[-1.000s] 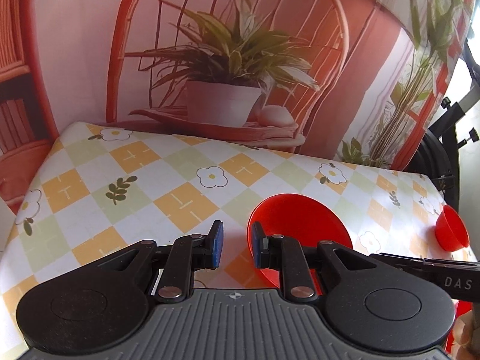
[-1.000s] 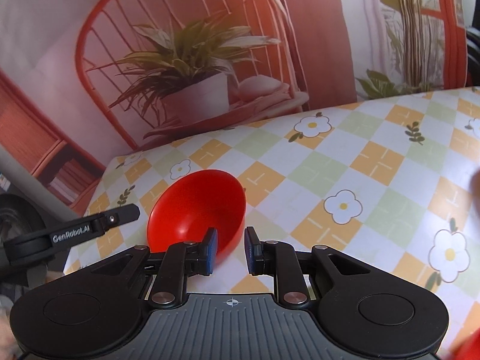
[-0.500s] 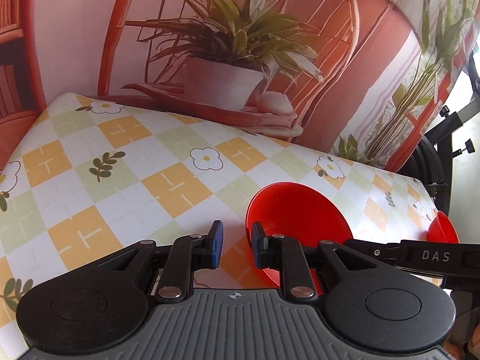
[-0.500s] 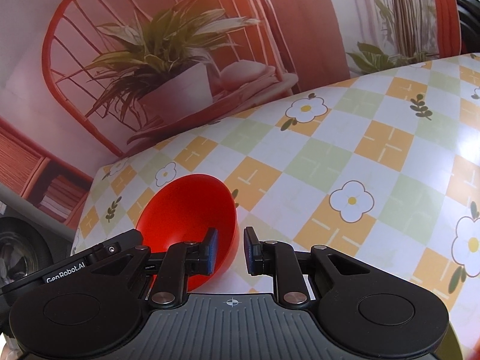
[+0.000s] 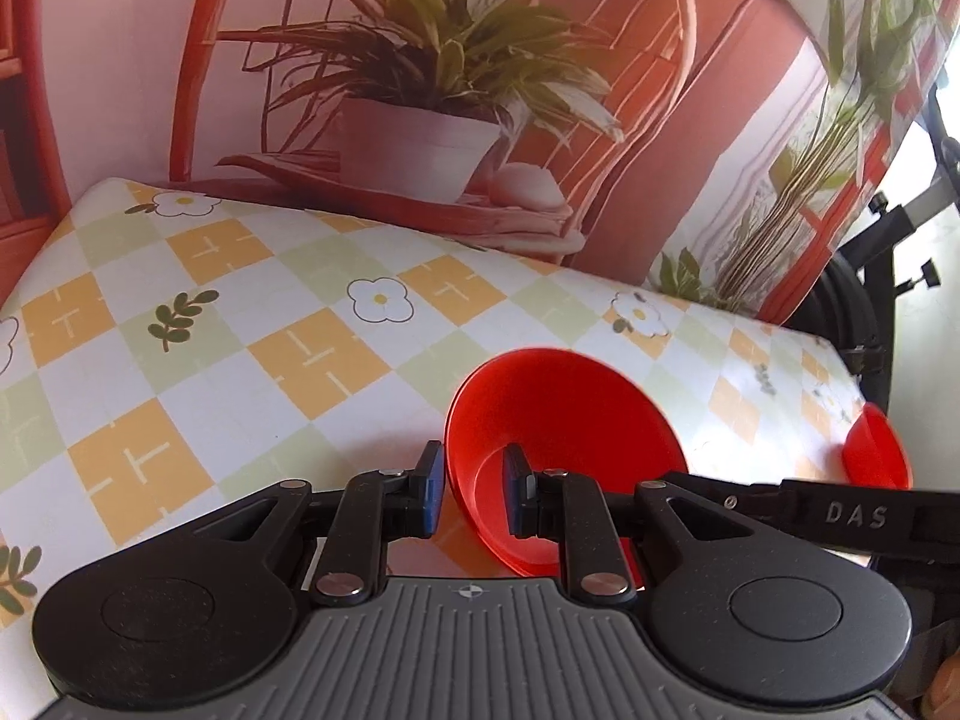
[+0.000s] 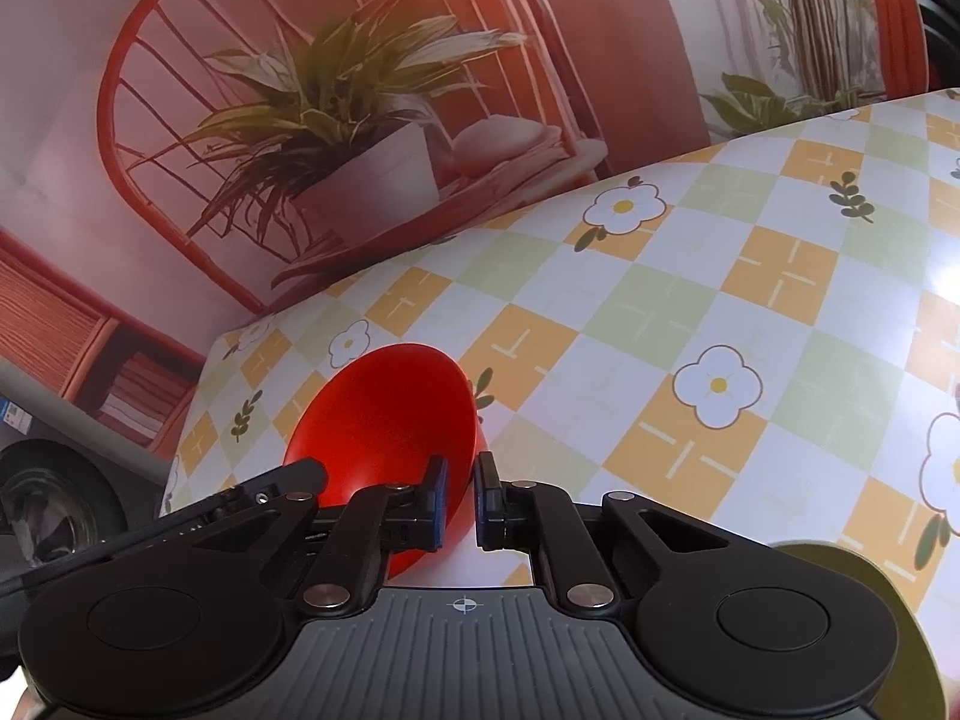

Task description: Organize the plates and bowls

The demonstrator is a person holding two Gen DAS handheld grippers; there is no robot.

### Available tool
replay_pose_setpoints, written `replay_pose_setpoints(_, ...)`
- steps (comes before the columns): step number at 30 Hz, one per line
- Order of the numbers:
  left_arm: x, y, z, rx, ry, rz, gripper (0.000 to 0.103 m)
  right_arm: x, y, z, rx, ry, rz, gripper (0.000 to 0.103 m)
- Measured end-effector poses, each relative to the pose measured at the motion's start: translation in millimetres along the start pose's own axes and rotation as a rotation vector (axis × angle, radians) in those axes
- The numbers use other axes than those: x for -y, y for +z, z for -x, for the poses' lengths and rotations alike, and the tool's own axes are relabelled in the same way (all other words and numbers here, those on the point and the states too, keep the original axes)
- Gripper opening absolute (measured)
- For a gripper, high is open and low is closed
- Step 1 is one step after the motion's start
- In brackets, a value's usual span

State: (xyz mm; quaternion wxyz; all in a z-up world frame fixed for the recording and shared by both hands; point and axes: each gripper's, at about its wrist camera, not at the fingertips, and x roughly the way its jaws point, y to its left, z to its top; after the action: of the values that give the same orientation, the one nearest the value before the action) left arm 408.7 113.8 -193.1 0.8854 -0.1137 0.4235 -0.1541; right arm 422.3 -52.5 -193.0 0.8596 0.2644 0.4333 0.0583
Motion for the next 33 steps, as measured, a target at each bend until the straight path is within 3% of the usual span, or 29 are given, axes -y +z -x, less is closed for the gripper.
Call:
replay_pose_setpoints(9, 15.6, 3.0, 43.6, 0.05, -0.012, -0.037, 0.019, 1.9, -8.1, 30.3, 0.036, 0.066, -0.028, 0.009)
replay_pose_setpoints(18, 53.3, -6.1, 78.5, 0.095, -0.028, -0.101, 0.02, 8.2, -18.4, 92.1, 0.145, 0.09, 0.013, 0.009)
replay_pose_setpoints(33, 135.3, -34.6, 92.6, 0.117, -0.124, -0.176, 0.02, 57.8, -33.1, 192.5, 0.332, 0.016, 0.105, 0.01)
